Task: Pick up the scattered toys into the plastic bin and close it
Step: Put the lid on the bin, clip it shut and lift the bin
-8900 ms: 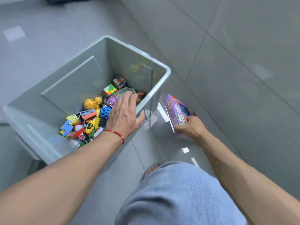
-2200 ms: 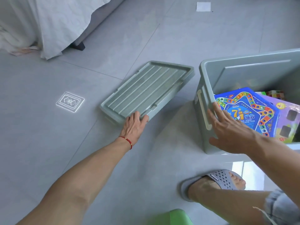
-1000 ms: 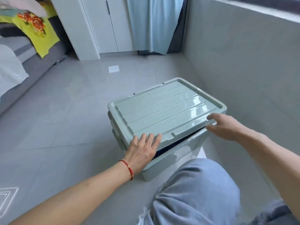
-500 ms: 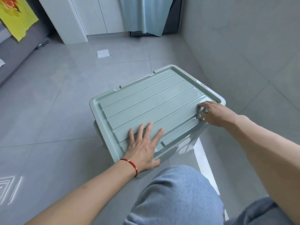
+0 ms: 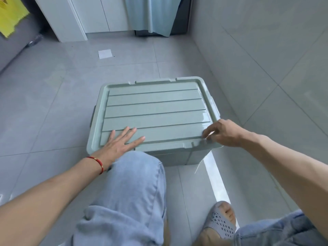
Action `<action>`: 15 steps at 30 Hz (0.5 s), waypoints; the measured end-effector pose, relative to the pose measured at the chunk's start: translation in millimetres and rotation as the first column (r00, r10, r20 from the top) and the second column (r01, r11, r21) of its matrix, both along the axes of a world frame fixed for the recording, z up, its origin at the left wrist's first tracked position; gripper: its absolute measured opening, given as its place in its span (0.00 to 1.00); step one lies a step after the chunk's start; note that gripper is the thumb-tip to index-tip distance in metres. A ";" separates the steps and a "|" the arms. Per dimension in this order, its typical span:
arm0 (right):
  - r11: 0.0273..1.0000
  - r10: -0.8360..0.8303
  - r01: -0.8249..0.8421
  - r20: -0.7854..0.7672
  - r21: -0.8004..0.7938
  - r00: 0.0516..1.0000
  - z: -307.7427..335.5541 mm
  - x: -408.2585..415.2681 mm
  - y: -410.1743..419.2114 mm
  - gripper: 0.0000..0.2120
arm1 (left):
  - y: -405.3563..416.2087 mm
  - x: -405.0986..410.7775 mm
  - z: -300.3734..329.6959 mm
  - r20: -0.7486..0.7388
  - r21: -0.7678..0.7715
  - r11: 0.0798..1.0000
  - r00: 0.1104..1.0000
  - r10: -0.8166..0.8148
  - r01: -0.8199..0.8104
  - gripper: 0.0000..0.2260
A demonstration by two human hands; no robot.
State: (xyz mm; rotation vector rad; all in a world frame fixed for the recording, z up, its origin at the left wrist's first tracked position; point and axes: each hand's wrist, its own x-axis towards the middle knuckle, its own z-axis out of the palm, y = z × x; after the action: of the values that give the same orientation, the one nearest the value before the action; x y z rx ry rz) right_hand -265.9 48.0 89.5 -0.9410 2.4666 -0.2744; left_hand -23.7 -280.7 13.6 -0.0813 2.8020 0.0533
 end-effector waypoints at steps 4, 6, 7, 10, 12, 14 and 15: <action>0.958 -0.234 0.191 -0.197 -0.214 0.952 -6.5 -24.7 -10.2 0.13 | 11.2 -2.2 14.2 -0.006 0.086 0.992 0.995 0.097 -0.096 0.41; 0.942 -0.318 0.281 -0.228 -0.183 0.920 -16.9 -44.0 -20.1 0.16 | 14.9 -12.6 24.7 -0.169 0.048 0.990 0.976 0.138 -0.131 0.31; 0.928 -0.367 0.349 -0.169 -0.131 0.915 -22.7 -51.3 -25.5 0.18 | 16.2 -23.7 28.6 -0.231 0.022 0.988 0.961 0.152 -0.151 0.29; 0.837 -0.534 0.544 0.132 -0.058 0.835 -36.7 -69.6 -39.5 0.30 | 21.5 -64.0 26.6 -0.271 -0.016 0.968 0.933 0.237 -0.251 0.28; 0.731 -0.613 0.680 0.378 -0.063 0.694 -53.9 -87.4 -42.0 0.42 | 23.5 -77.4 10.5 -0.219 -0.010 0.961 0.938 0.269 -0.278 0.26; 0.638 -0.622 0.767 0.540 -0.070 0.567 -73.9 -100.9 -39.2 0.50 | 25.2 -76.0 -7.0 -0.188 0.007 0.957 0.940 0.286 -0.290 0.25; 0.604 -0.609 0.792 0.591 -0.088 0.530 -79.1 -106.1 -37.2 0.47 | 25.2 -74.9 -12.0 -0.198 0.008 0.957 0.937 0.287 -0.291 0.25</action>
State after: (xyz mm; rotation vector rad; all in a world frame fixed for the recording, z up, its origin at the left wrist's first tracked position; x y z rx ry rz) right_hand -372.1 10.8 10.5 0.1502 2.1670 -1.1264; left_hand -98.5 -255.5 1.6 -0.5216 2.9640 0.1074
